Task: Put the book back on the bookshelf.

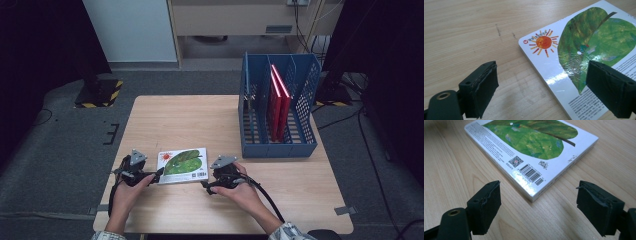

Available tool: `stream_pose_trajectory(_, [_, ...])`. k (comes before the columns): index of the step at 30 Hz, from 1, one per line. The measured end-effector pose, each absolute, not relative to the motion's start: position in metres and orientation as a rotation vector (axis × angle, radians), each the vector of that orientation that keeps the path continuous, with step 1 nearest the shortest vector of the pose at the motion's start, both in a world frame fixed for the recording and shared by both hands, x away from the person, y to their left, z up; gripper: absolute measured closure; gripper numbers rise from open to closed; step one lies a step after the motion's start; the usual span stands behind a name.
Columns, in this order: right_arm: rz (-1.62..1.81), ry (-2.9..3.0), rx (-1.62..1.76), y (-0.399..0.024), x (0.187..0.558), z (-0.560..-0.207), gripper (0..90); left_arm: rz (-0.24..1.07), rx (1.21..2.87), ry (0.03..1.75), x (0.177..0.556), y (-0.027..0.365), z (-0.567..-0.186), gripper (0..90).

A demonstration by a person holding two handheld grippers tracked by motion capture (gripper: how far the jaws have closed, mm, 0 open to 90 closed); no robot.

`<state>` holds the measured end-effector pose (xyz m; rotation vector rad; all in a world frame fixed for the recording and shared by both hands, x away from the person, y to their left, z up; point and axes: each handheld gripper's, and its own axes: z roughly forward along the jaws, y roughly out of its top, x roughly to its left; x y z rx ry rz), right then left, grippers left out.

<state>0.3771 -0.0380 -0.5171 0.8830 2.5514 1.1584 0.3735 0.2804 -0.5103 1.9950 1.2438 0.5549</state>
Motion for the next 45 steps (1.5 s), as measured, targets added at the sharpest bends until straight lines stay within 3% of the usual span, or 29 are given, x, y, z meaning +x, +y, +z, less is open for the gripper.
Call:
stream_pose_trajectory(15, [1.136, 2.586, 0.905, -0.04, 0.376, -0.525, 17.0, 0.427, 2.032, 1.242, 0.366, 0.279, -0.522, 14.4])
stream_pose_trajectory(24, [1.123, 2.614, 0.888, -0.038, 0.378, -0.53, 17.6, 0.34, 2.041, 1.203, 0.371, 0.272, -0.525, 24.1])
stream_pose_trajectory(45, [1.17, 2.594, 0.912, -0.047, 0.388, -0.529, 18.4, 0.296, 2.05, 1.15, 0.38, 0.252, -0.528, 21.4])
